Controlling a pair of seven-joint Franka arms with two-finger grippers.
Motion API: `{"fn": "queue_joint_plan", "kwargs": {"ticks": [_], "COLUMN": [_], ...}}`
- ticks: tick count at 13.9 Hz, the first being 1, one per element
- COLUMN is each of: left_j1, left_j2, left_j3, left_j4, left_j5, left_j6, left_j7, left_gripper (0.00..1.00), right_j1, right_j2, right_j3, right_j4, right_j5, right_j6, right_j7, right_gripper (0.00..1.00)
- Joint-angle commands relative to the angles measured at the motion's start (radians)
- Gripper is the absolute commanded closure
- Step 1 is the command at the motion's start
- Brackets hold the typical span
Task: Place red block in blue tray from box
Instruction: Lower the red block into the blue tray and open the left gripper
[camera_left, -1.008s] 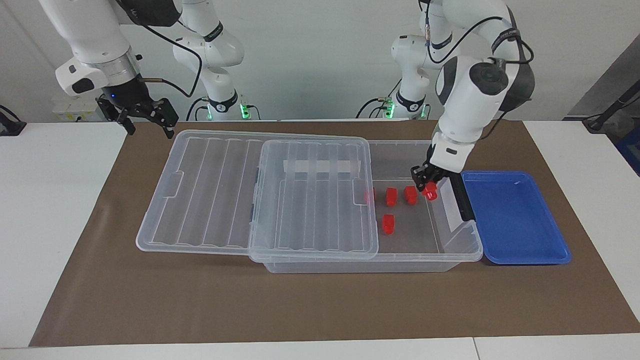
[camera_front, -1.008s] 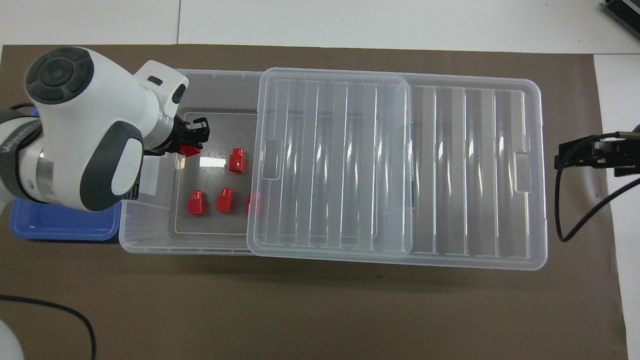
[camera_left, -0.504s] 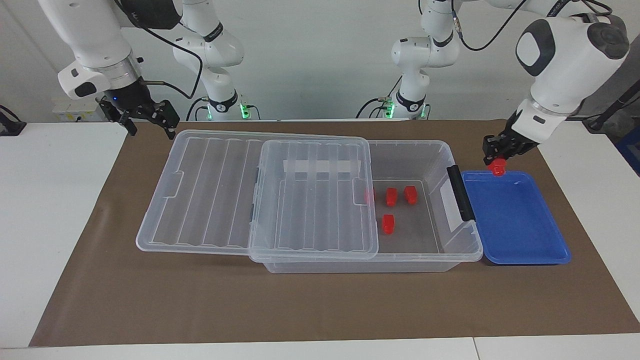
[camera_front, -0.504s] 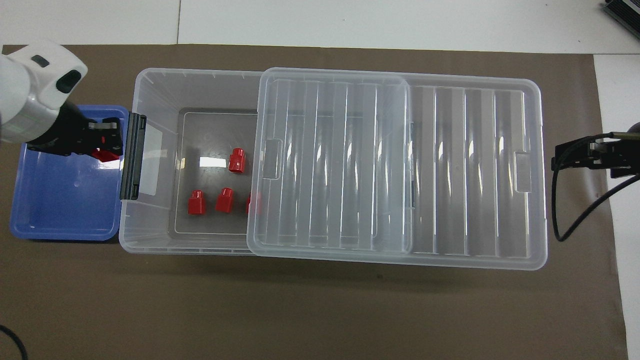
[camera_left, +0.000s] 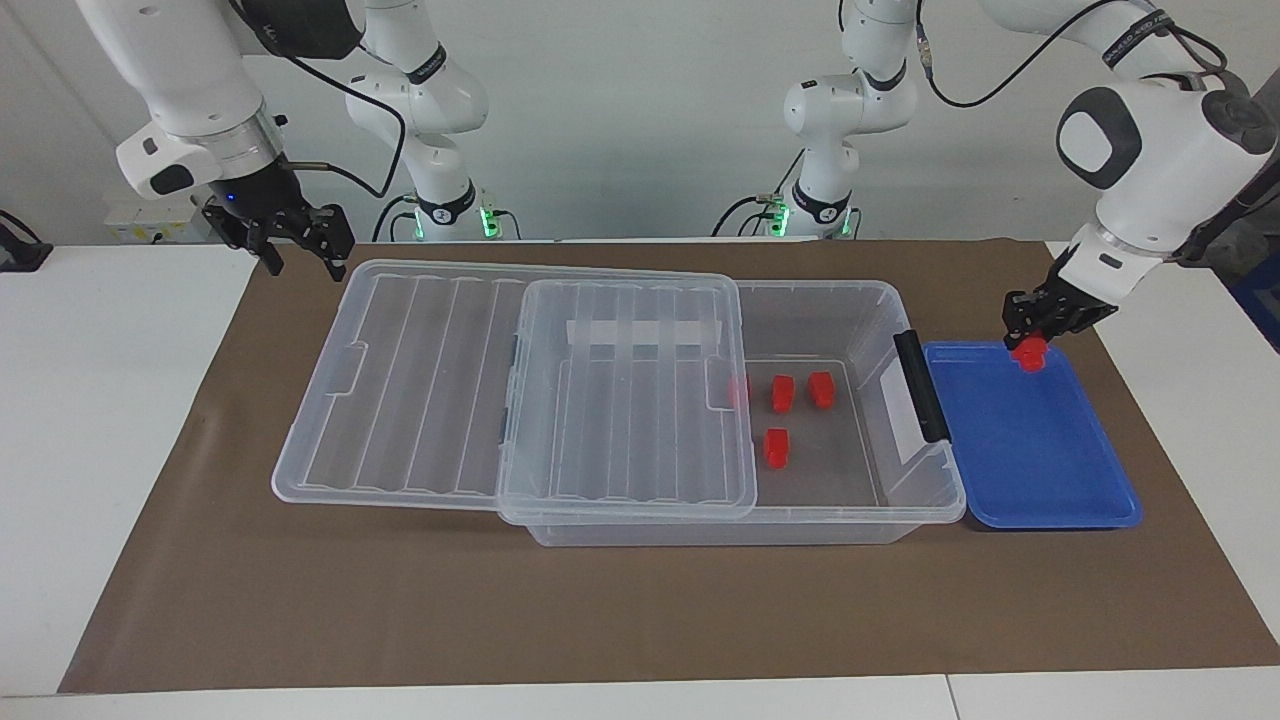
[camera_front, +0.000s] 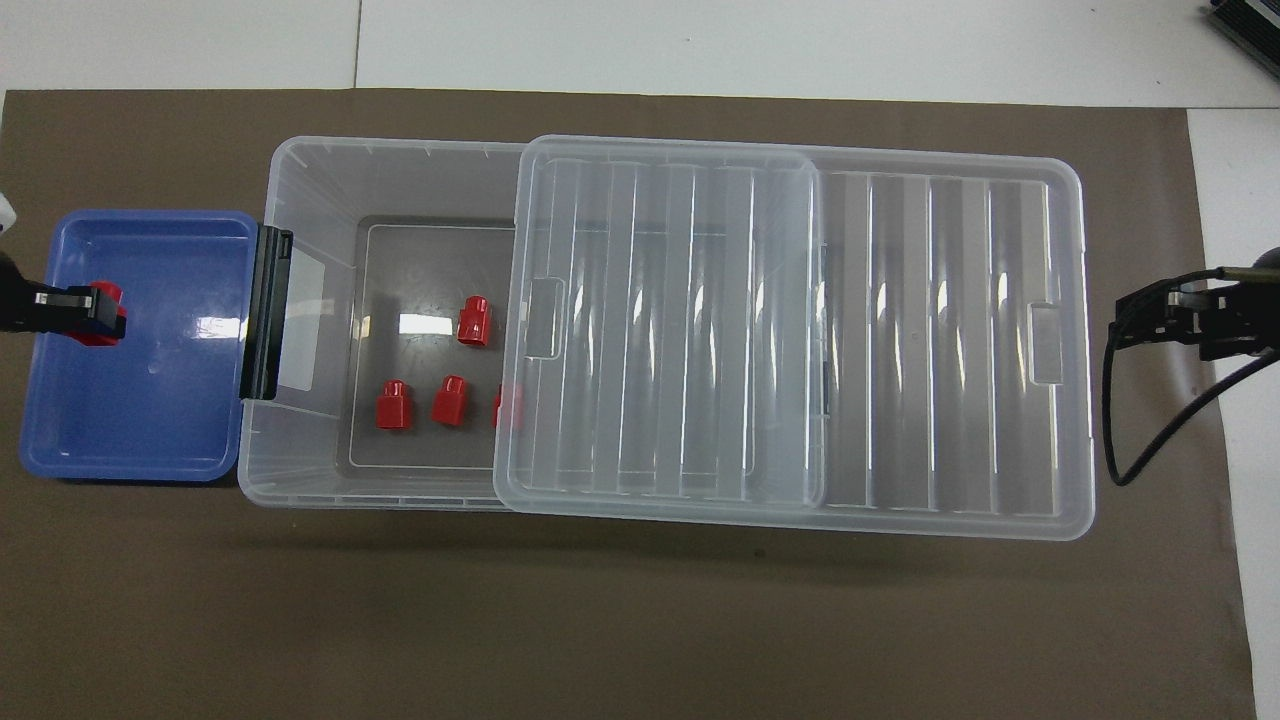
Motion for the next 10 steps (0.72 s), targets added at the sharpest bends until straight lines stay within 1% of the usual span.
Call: {"fn": "queue_joint_plan", "kwargs": {"ticks": [1, 3, 5, 7, 8, 10], "left_j1": [0.021, 0.059, 0.067, 0.072, 0.09, 0.095], "left_j2": [-0.044, -0.035, -0.03, -0.018, -0.016, -0.004], "left_j3": [-0.009, -0.009, -0.009, -0.009, -0.011, -0.011], "left_j4": [-0.102, -0.139, -0.189, -0.249, -0.278, -0.3], "left_j5": [0.01, 0.01, 0.01, 0.01, 0.009, 0.009], "left_j6": [0.092, 0.15, 0.234, 0.333, 0.376, 0.416], "left_j7": [0.071, 0.158, 0.177, 0.174, 0.172, 0.166], "left_gripper": [1.0, 1.0, 1.0, 1.0, 1.0, 1.0], "right_j1": [-0.006, -0.006, -0.009, -0.009, -0.009, -0.006], "right_j2": [-0.004, 0.001, 0.024, 0.071, 0.097, 0.137], "right_j3": [-0.002, -0.04, -0.061, -0.091, -0.111, -0.134], "right_j4": [-0.02, -0.049, -0.05, -0.043, -0.04, -0.04], "right_j5": [0.005, 0.007, 0.008, 0.01, 0.034, 0.057], "right_j6": [0.034, 0.092, 0.138, 0.196, 0.23, 0.29], "right_j7": [0.01, 0.007, 0.004, -0.002, -0.009, -0.036], "right_gripper": [1.0, 1.0, 1.0, 1.0, 1.0, 1.0]}}
